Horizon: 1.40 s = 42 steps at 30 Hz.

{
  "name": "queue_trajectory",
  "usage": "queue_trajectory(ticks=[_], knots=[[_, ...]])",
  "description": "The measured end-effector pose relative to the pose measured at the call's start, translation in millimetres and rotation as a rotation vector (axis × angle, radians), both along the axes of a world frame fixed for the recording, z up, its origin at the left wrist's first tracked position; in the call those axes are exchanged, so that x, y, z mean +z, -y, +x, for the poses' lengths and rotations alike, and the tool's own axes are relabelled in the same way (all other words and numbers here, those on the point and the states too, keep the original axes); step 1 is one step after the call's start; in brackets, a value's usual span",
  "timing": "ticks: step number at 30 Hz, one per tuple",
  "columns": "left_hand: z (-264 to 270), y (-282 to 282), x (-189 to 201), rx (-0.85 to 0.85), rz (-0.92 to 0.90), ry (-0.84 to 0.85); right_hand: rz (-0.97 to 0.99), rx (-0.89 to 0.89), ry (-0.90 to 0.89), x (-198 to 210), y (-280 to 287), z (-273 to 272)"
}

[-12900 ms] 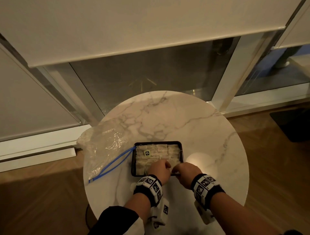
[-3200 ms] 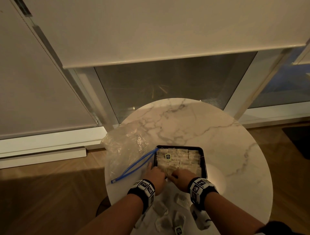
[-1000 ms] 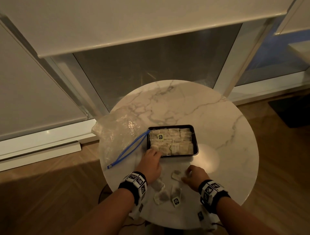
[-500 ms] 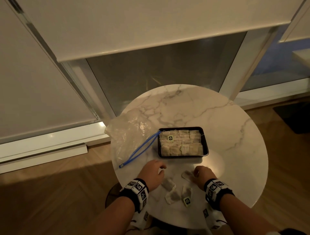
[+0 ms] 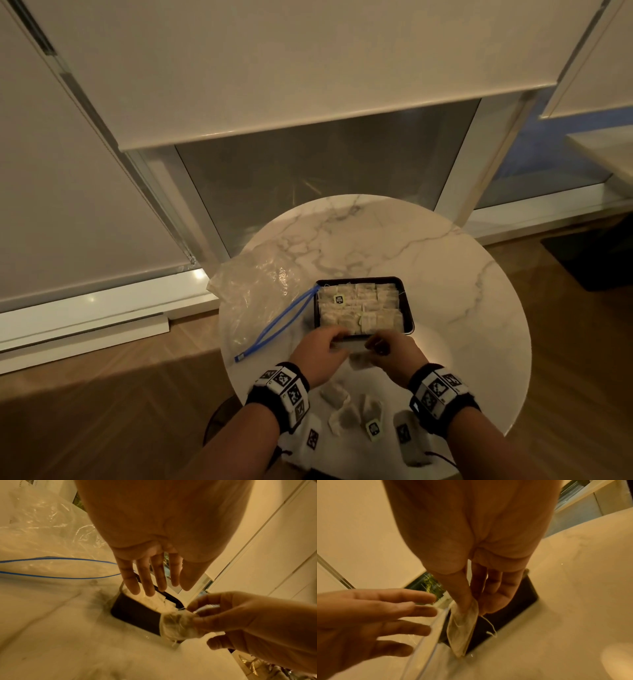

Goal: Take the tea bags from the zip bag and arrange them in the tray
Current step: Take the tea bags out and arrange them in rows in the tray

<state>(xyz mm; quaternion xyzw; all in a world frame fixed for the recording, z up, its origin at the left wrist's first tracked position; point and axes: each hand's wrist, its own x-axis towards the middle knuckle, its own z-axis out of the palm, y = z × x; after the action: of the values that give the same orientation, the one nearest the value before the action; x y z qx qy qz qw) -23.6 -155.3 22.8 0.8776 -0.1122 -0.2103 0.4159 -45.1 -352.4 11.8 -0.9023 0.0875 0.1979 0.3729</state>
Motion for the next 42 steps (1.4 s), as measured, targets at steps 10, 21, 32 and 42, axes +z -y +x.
queue_trajectory(ticks=[10, 21, 32, 42], knots=[[14, 37, 40, 0.110, -0.162, 0.102, 0.125, 0.005, 0.293, 61, 17, 23], [30, 62, 71, 0.253, -0.232, 0.176, 0.012, -0.265, 0.426, 102, 70, 41], [33, 73, 70, 0.260, -0.180, 0.163, -0.068, -0.119, 0.358, 91, 63, 37], [31, 84, 57, 0.114, -0.196, 0.079, 0.088, 0.057, 0.331, 77, 59, 44]])
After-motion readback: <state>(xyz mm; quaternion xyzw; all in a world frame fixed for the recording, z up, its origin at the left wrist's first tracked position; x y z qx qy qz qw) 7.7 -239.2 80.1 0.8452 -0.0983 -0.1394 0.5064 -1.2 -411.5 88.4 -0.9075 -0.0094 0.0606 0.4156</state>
